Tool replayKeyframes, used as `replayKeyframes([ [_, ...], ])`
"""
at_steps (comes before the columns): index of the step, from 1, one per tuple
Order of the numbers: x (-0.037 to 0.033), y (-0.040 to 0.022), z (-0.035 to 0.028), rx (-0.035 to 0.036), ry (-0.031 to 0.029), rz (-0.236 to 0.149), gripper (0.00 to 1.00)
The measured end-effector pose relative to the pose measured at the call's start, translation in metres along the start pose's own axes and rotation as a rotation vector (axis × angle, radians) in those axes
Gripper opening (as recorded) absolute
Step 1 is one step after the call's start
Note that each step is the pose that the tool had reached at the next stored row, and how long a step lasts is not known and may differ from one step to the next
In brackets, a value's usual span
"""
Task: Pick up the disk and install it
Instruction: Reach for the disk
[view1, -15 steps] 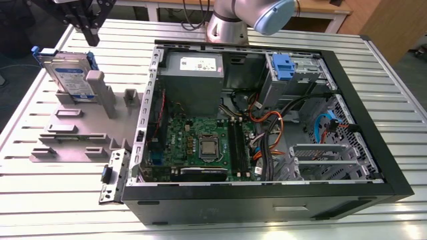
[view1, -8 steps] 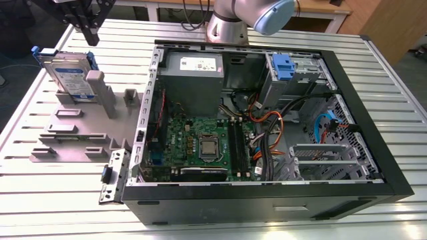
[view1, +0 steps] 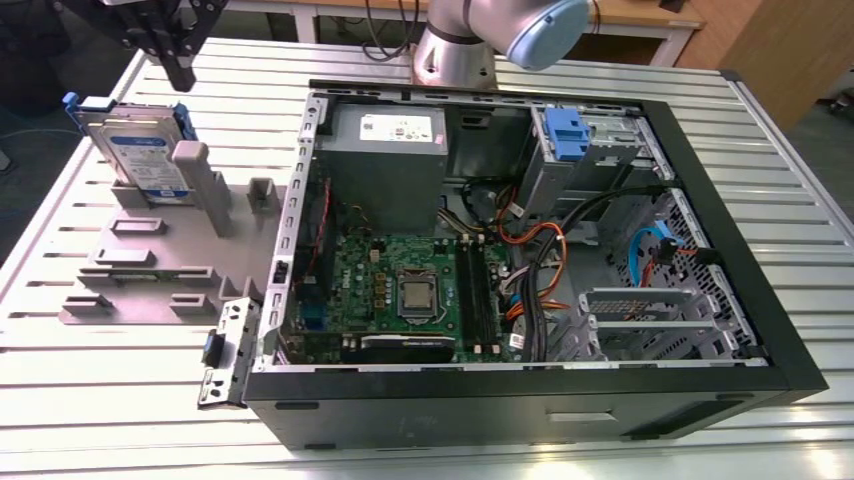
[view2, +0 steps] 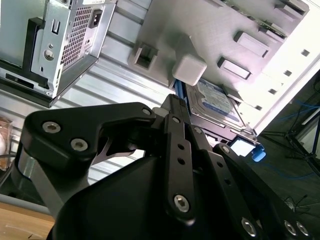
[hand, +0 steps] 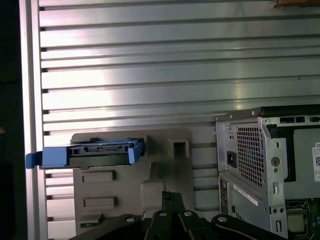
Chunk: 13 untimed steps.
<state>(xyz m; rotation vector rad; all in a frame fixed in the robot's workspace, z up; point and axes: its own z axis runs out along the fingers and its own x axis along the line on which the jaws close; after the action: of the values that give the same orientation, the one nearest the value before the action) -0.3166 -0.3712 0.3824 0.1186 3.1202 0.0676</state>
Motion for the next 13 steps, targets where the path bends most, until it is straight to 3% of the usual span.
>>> replayKeyframes([
  [6,0.0046,0.0,0.0001,0.0,0.0,0.0,0.11],
  [13,0.017,0.0003,0.0,0.0,0.0,0.0,0.11],
])
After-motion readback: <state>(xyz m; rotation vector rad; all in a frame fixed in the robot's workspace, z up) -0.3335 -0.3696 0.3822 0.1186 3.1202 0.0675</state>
